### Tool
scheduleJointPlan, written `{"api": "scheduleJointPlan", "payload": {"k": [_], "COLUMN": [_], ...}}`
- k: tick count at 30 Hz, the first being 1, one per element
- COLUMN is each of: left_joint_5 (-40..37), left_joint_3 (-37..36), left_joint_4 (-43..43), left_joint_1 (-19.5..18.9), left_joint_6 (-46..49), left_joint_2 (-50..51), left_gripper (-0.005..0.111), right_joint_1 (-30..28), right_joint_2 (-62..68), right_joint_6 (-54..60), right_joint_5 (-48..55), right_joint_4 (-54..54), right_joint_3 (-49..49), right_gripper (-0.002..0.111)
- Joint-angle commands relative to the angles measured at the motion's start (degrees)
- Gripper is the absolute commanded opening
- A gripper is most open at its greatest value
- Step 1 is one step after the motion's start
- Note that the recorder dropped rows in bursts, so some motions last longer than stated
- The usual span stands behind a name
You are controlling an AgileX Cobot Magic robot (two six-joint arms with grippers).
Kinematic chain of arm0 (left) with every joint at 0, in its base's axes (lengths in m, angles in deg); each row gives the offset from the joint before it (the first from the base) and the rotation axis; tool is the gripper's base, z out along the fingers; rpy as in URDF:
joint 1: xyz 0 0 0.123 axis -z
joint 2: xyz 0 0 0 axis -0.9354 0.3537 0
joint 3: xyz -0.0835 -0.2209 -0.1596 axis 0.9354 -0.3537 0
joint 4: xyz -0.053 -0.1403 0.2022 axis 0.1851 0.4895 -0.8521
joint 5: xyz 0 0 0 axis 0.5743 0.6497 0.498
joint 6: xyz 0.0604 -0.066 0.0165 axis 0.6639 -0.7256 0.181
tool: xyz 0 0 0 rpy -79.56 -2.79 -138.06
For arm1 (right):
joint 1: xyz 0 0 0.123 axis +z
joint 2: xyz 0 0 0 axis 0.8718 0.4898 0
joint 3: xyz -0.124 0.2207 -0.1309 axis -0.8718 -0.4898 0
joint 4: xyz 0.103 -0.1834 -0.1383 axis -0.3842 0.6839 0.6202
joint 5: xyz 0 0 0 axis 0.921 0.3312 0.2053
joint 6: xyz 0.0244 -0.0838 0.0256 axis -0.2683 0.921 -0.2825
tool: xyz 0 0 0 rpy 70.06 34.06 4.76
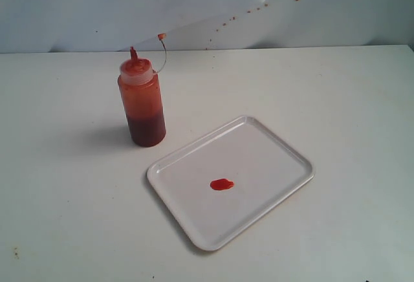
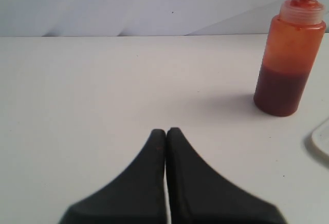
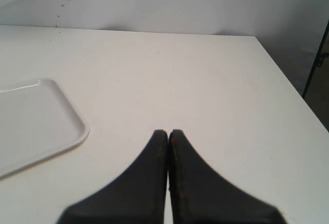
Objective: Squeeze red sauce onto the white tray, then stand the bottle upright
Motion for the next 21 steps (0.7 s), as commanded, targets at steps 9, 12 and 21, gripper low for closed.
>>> {"api": "scheduleJointPlan", "payload": {"k": [9, 12, 21], "left_joint_5": [0.34, 0.34, 0.34], "left_joint_3": [-0.28, -0.28, -0.28], "left_joint_4": [-0.16, -0.16, -0.16], "left_joint_1": [0.33, 0.33, 0.33], "left_joint_6": [0.60, 0.60, 0.47], "left_joint_2": [-0.21, -0.21, -0.21], "left_gripper": [0.001, 0.001, 0.001], "right_joint_1": [1.36, 3.21, 3.61], "right_joint_2": [-0.37, -0.37, -0.37], "right_joint_6": [2.07, 2.07, 2.07], "right_joint_5": [0.17, 0.17, 0.17], "right_joint_4": [0.33, 0.33, 0.33], "right_joint_3": [-0.21, -0.21, -0.21], "right_gripper": [0.000, 0.000, 0.000]}}
